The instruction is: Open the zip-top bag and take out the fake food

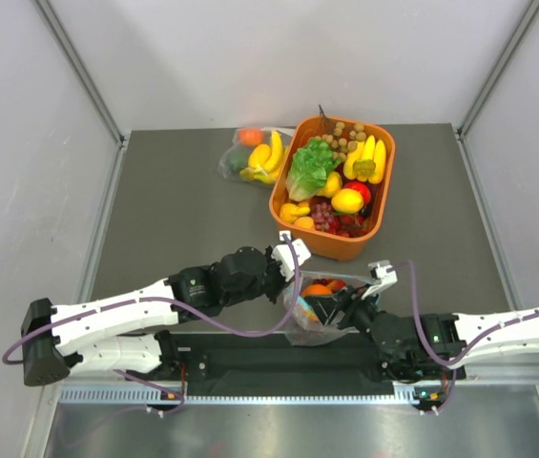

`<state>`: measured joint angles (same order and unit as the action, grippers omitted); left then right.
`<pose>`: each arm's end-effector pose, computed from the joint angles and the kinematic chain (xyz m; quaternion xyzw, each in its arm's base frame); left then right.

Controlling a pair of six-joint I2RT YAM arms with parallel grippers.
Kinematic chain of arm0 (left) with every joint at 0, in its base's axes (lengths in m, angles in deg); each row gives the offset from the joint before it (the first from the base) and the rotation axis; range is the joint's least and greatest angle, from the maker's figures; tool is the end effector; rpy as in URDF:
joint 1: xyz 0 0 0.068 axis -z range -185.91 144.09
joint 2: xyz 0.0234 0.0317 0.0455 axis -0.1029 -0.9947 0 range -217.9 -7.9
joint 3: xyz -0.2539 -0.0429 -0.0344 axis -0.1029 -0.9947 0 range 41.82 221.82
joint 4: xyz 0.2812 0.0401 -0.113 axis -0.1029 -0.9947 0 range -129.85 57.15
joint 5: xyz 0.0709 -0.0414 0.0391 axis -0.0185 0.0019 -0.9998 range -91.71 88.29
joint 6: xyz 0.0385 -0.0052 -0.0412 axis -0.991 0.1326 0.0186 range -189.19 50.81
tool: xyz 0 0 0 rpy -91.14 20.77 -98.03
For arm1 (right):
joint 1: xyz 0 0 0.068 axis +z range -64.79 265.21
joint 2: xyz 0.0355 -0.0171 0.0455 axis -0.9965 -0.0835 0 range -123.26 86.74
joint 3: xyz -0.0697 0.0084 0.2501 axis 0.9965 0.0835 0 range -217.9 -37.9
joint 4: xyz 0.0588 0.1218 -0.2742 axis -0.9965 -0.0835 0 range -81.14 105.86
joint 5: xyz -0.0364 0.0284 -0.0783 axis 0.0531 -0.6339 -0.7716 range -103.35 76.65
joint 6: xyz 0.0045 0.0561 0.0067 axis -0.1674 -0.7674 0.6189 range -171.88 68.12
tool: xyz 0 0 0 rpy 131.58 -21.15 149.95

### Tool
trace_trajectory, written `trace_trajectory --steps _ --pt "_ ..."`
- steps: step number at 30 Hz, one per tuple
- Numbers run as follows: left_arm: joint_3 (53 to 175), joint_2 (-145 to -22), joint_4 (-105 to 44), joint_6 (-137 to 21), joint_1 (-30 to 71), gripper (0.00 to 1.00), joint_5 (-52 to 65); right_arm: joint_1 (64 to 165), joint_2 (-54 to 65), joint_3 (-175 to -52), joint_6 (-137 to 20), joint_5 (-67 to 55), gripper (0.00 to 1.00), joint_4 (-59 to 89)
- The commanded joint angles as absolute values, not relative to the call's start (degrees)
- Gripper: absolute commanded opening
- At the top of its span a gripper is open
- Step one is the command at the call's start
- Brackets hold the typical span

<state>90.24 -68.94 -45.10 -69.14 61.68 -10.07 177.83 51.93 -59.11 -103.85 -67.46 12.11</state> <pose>0.1195 -0.2745 0.2799 0.4346 0.7206 -0.2478 0.4801 0.0227 0.2062 0.2173 0.0035 0.7665 0.3911 0.5095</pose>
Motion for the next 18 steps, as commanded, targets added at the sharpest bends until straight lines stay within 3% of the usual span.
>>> trace_trajectory --steps 1,10,16,18 --pt "91.1 -67.1 -51.5 -70.9 59.8 0.04 -20.0 177.9 56.3 -57.2 -101.7 -85.4 0.24 15.4" --pt "91.1 -67.6 -51.4 -70.9 59.8 0.04 -19.5 177.9 55.3 -56.5 -89.5 -84.8 0.23 31.5" --pt "91.0 -68.5 -51.4 -70.9 59.8 0.04 -19.1 177.7 48.2 -54.7 -78.5 -82.5 0.24 56.2" --pt "91.0 -68.6 -51.4 -70.8 59.8 0.04 -19.1 177.5 45.9 -56.0 -77.5 -80.4 0.24 57.8"
